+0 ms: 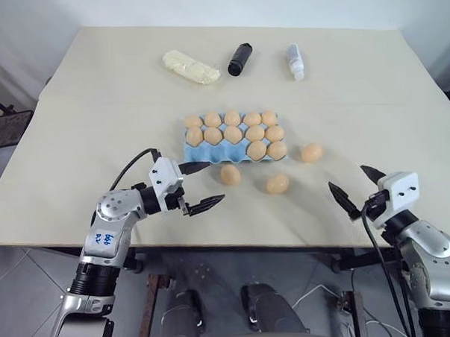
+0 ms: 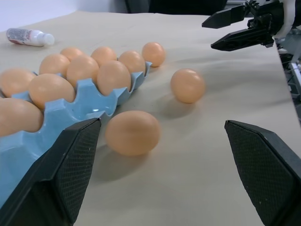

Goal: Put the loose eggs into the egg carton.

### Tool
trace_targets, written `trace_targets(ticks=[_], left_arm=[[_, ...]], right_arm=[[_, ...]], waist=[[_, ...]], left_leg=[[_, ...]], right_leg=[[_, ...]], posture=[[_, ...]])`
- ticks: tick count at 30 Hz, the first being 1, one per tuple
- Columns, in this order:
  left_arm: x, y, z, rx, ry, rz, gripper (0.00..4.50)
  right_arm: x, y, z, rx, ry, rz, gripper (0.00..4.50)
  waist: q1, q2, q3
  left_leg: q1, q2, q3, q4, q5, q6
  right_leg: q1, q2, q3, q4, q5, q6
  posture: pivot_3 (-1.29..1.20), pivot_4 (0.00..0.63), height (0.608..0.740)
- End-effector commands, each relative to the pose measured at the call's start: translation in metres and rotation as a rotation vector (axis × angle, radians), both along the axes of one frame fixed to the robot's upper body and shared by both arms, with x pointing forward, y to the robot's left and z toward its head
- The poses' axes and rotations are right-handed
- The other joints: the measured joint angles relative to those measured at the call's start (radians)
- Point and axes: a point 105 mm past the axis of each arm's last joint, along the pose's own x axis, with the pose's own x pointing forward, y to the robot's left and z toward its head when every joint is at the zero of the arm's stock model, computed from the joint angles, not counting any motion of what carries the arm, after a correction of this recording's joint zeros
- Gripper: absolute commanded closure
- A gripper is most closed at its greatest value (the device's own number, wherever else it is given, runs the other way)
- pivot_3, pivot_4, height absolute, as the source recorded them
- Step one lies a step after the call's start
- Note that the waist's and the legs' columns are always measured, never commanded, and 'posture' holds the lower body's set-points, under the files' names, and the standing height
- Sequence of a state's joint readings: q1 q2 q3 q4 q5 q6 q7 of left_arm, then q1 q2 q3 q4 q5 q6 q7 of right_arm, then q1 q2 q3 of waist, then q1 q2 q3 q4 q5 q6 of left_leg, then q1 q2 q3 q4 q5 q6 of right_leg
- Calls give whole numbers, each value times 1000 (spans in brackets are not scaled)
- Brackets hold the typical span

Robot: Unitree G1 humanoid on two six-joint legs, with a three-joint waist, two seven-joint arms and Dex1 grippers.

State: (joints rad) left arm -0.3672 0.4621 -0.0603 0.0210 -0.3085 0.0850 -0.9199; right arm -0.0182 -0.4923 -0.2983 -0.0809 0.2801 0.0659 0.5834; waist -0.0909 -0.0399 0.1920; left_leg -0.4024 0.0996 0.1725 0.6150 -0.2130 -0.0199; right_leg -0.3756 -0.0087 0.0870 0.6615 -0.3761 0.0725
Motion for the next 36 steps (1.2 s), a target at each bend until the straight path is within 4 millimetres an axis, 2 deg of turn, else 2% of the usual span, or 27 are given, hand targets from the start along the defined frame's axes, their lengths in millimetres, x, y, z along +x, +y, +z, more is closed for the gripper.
trace_targets(ticks=[1,4,9,15,18,22,24,27,30,32,34,36], left_arm=[[-1,3,7,3,-41,0,0],[-3,5,7,2,-41,6,0],[-9,14,6,4,-45,49,0],[-11,22,9,-3,-55,98,0],[-13,24,9,-2,-56,111,0],[-14,31,10,-6,-57,143,0],[-13,37,11,-11,-55,172,0],[-10,52,10,-26,-42,236,0],[-8,72,5,-39,-16,319,0],[-8,80,3,-43,-5,355,0],[-8,89,-1,-38,5,389,0],[-8,92,-3,-39,9,407,0]], right_arm=[[16,9,18,28,-43,14,32],[30,16,21,28,-39,32,32],[69,34,13,27,43,83,32],[90,40,2,34,80,98,32],[94,42,0,31,75,108,635],[92,51,11,38,26,160,1957],[90,57,22,40,-5,189,2113],[84,75,43,34,-51,259,2113],[78,109,62,63,-64,368,2113],[74,129,68,73,-57,428,2113],[73,157,68,56,-46,502,2113],[73,175,65,44,-35,541,2113]], waist=[[1,0,0],[5,0,0],[0,0,0],[5,0,0],[4,0,0],[2,1,0],[-1,1,0],[-9,1,1],[-19,1,1],[-21,1,1],[-24,1,1],[-23,1,1]], left_leg=[[0,0,0,0,0,0],[0,0,-1,0,0,0],[-1,0,1,0,0,0],[-1,0,0,0,0,0],[-1,0,1,0,0,1],[-1,1,1,1,0,0],[-1,1,1,1,0,0],[-1,1,1,1,0,0],[-1,1,0,1,0,0],[-1,2,0,0,0,0],[-1,2,0,0,0,-1],[-1,2,0,0,0,-1]], right_leg=[[0,0,0,0,0,0],[0,0,-1,0,0,0],[-1,-1,0,-1,0,0],[-1,0,-1,-1,0,0],[-1,-1,0,-1,0,0],[-1,0,0,-1,0,0],[-1,0,0,0,0,0],[-1,0,0,0,0,0],[-1,0,-1,1,0,0],[-1,0,-1,1,0,0],[-1,0,-2,1,0,0],[-1,0,-2,1,0,0]], posture=[[0,150,740],[0,150,740],[0,150,740],[0,150,740],[0,150,740],[0,150,740],[0,150,740],[0,150,740],[0,150,740],[0,150,740],[0,150,740],[0,150,740]])
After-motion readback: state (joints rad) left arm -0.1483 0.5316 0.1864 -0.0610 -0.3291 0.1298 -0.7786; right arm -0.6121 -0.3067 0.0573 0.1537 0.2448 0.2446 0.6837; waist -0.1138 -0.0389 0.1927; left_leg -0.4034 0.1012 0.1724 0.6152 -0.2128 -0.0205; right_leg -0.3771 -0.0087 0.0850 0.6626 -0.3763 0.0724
